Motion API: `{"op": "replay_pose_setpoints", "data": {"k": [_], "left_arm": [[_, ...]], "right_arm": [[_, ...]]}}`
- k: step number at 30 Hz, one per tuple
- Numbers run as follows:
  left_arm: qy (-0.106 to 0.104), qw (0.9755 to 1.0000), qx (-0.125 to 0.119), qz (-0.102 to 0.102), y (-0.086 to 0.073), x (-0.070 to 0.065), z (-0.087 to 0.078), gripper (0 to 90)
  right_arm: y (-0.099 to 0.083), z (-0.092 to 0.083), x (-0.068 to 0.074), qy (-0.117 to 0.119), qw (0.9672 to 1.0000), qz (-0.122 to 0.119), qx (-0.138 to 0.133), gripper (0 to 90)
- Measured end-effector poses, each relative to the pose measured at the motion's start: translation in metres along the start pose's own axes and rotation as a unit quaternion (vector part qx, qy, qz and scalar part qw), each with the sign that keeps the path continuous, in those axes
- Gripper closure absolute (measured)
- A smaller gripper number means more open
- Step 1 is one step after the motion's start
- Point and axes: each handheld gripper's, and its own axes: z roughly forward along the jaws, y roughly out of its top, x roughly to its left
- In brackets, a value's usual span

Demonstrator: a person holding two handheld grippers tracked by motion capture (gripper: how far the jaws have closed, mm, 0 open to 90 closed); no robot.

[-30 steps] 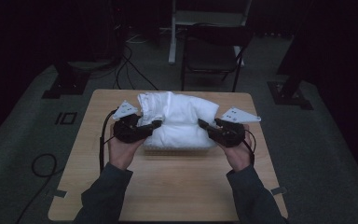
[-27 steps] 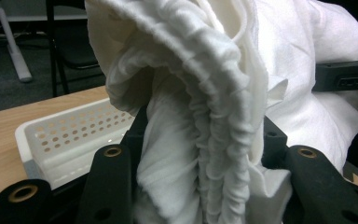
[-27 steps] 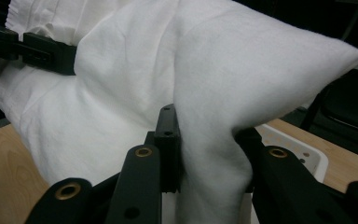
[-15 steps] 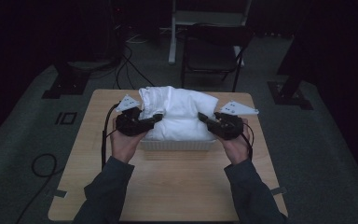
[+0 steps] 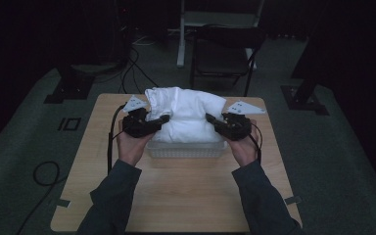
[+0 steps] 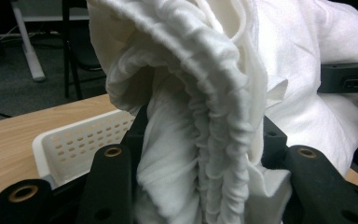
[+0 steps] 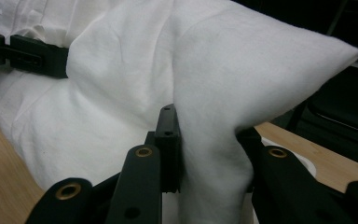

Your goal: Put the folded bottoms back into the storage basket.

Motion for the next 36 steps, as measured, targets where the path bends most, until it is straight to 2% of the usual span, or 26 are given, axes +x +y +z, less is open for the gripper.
{"op": "replay_pose_setpoints", "data": {"k": [17, 21, 36], "left_arm": [[0.016, 0.9997, 0.016, -0.009, 0.002, 0.011, 0.022, 53.7], [0.024, 0.9994, 0.019, -0.019, 0.001, 0.012, 0.029, 53.7], [0.04, 0.9982, 0.031, -0.032, -0.003, 0.018, 0.046, 53.8]], "right_arm": [[-0.004, 0.021, -0.013, -0.012, 0.9996, 0.018, 0.015, 71.3], [-0.005, 0.028, -0.016, -0.021, 0.9993, 0.025, 0.017, 71.4], [-0.012, 0.047, -0.026, -0.036, 0.9981, 0.036, 0.035, 71.4]]}}
